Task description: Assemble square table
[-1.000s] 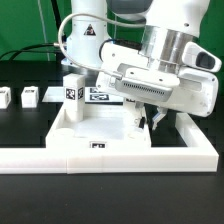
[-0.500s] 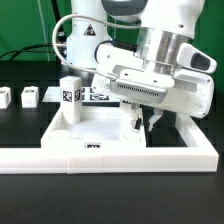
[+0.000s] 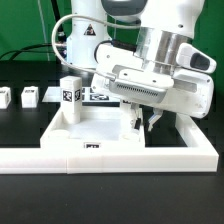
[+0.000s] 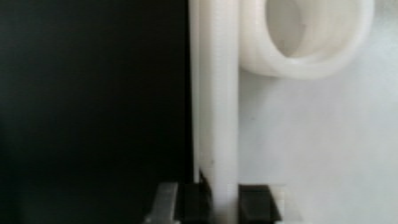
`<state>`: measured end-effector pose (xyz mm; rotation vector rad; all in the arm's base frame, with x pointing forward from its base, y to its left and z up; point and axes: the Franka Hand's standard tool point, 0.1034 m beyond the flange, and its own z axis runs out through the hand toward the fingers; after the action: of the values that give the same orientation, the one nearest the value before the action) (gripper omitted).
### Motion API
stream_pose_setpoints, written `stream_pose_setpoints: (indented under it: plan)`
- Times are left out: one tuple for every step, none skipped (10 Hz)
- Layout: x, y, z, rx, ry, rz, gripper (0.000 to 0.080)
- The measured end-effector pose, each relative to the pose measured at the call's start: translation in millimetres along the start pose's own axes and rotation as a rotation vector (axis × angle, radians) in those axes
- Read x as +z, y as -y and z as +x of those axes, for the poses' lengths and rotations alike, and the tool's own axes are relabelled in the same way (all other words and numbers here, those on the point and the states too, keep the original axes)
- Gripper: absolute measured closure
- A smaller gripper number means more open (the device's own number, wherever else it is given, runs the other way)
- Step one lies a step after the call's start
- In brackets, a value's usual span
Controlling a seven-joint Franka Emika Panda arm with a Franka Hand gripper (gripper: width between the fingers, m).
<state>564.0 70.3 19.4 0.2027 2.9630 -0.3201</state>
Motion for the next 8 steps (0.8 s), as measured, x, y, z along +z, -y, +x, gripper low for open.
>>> stream_pose_setpoints:
  plan:
    - [-0.1, -0.2, 0.1, 0.003, 0.0, 0.0, 0.0739]
    - [-1.5, -6.0, 1.8, 0.018, -0.001, -0.002, 0.0739]
    - [-3.5, -13.8, 4.2, 0.019, -0.002, -0.007, 0.0739]
    - [-5.1, -19.8, 6.1, 0.018, -0.003, -0.01, 0.0739]
    - [-6.9, -26.0, 8.5, -0.007, -0.003, -0.005, 0.0739]
    - [-9.7, -34.8, 10.5, -0.038, 0.001, -0.001, 0.0739]
    - [-12.4, -44.3, 12.6, -0.058, 0.004, -0.005, 0.0739]
    - [-13.2, -49.5, 14.9, -0.05, 0.003, -0.011, 0.0739]
